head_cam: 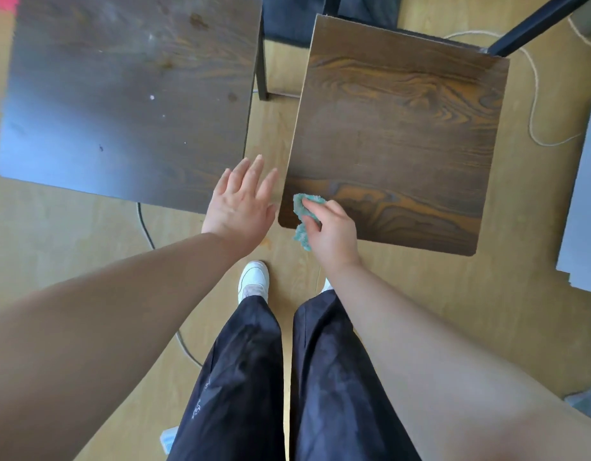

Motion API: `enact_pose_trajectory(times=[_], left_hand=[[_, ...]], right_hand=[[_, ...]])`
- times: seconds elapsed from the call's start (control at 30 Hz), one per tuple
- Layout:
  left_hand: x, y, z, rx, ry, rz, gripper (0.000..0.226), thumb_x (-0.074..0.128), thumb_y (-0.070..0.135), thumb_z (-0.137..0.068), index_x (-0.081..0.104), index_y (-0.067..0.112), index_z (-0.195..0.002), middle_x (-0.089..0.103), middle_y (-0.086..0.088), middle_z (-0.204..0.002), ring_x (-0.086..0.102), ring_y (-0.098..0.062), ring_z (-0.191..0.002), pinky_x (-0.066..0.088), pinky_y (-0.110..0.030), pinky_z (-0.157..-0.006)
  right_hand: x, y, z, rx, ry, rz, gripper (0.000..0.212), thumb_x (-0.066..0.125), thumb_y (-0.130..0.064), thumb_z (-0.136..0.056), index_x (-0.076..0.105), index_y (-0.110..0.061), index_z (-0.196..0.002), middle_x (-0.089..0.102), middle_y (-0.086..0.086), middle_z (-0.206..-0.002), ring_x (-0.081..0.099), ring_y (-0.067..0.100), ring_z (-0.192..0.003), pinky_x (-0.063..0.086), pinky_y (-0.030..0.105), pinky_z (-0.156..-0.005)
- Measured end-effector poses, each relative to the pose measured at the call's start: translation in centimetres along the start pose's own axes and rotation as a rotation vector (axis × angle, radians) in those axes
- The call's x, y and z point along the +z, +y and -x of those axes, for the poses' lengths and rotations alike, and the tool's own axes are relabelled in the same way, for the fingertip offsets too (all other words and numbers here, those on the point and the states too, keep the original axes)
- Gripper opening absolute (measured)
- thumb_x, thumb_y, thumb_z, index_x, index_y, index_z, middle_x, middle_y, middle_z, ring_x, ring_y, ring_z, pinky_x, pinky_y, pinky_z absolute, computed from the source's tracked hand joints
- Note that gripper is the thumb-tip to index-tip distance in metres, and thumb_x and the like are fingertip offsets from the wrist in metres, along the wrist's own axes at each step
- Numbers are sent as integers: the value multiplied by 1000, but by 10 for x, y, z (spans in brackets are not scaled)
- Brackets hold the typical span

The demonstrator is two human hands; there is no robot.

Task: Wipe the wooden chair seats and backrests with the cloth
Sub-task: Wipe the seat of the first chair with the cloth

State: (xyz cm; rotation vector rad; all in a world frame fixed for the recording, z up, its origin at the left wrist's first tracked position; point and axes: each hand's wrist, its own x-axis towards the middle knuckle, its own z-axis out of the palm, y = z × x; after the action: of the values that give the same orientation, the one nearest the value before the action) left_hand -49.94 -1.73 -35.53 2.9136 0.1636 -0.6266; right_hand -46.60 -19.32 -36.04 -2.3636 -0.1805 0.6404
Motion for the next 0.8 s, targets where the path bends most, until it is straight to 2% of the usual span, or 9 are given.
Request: enact_pose_trajectory(times=[0.27, 0.4, 0.6, 0.67, 0.73, 0.8], left_hand=[[-4, -33, 12, -41, 15, 20, 60, 36, 40, -102, 22, 17, -155, 15, -9, -164, 10, -30, -150, 11, -47, -122], [-10, -35, 16, -46, 20, 25, 58, 36, 39, -102, 23, 16, -154, 16, -9, -163, 11, -31, -150, 13, -48, -122], [-23, -16, 10, -3, -18, -41, 58, 29, 41, -104, 15, 21, -157, 7, -8, -165, 3, -28, -151, 8, -45, -123], [-28, 2, 3, 28, -18, -54, 58, 26, 42, -105, 13, 21, -157, 6, -8, -166, 2, -28, -152, 7, -46, -123], [-34, 25, -7, 65, -12, -54, 58, 26, 41, -105, 13, 21, -158, 6, -8, -166, 3, -29, -152, 7, -46, -123], [-39, 52, -18, 105, -4, -50, 58, 28, 40, -105, 14, 20, -157, 7, -9, -166, 4, -29, -152, 9, -46, -122]], right_hand=[[29, -29, -7, -57, -54, 32, 29, 63, -8, -91, 71, -11, -118, 64, 12, -102, 62, 29, -93, 46, 29, -83], [35, -40, -7, -38, -72, -40, 27, 63, -11, -93, 70, -11, -119, 65, 10, -103, 63, 25, -94, 46, 24, -83], [-7, -20, 1, 15, 150, -105, 26, 64, -10, -92, 71, -10, -116, 62, 7, -89, 58, 18, -78, 45, 23, -73], [-35, 0, -1, 78, 220, -113, 26, 64, -12, -92, 71, -12, -117, 62, 4, -91, 56, 12, -80, 43, 17, -74], [-65, 23, -5, 137, 286, -113, 26, 63, -13, -93, 71, -14, -118, 63, 2, -95, 54, 7, -84, 39, 5, -73], [-96, 45, -9, 175, 346, -108, 26, 62, -13, -94, 71, -14, -118, 62, 0, -97, 55, 7, -86, 37, -1, -71]])
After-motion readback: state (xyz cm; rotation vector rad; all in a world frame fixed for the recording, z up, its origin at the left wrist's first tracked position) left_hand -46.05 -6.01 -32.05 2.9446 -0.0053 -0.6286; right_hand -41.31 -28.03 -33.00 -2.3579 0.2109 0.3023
